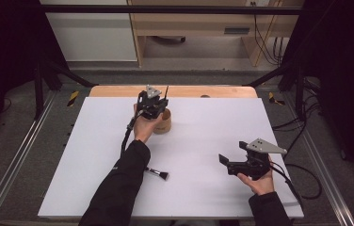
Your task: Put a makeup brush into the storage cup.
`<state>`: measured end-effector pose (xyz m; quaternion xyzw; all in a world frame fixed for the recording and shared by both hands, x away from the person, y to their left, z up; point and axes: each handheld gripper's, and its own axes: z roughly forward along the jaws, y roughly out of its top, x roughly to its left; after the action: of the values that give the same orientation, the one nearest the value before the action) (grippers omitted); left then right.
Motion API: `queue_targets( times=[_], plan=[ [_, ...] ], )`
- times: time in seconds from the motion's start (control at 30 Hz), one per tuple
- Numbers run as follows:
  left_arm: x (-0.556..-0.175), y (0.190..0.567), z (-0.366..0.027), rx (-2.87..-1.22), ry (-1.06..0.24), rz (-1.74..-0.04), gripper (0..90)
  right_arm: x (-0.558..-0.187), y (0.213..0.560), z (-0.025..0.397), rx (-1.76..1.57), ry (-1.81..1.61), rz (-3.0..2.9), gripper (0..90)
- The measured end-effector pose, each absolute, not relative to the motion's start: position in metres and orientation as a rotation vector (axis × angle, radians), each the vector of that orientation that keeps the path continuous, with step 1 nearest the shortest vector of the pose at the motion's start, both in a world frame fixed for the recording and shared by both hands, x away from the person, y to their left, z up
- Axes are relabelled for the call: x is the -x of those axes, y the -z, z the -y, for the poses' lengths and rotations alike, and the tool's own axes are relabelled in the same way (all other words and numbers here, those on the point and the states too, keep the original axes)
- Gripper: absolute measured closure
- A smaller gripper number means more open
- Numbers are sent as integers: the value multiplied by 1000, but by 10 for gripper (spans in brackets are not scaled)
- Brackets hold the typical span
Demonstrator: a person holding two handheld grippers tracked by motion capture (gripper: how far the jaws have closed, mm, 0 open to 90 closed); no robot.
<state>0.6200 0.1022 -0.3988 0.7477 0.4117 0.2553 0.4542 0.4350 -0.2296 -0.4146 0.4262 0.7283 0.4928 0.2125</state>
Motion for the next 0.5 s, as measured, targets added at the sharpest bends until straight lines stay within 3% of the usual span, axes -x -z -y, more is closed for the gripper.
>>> queue_targets(
  times=[0.5],
  plan=[
    [-607, 401, -103, -1889, -638, -974, 811, -435, 414, 229, -1179, -1369, -2023, 57]
  ],
)
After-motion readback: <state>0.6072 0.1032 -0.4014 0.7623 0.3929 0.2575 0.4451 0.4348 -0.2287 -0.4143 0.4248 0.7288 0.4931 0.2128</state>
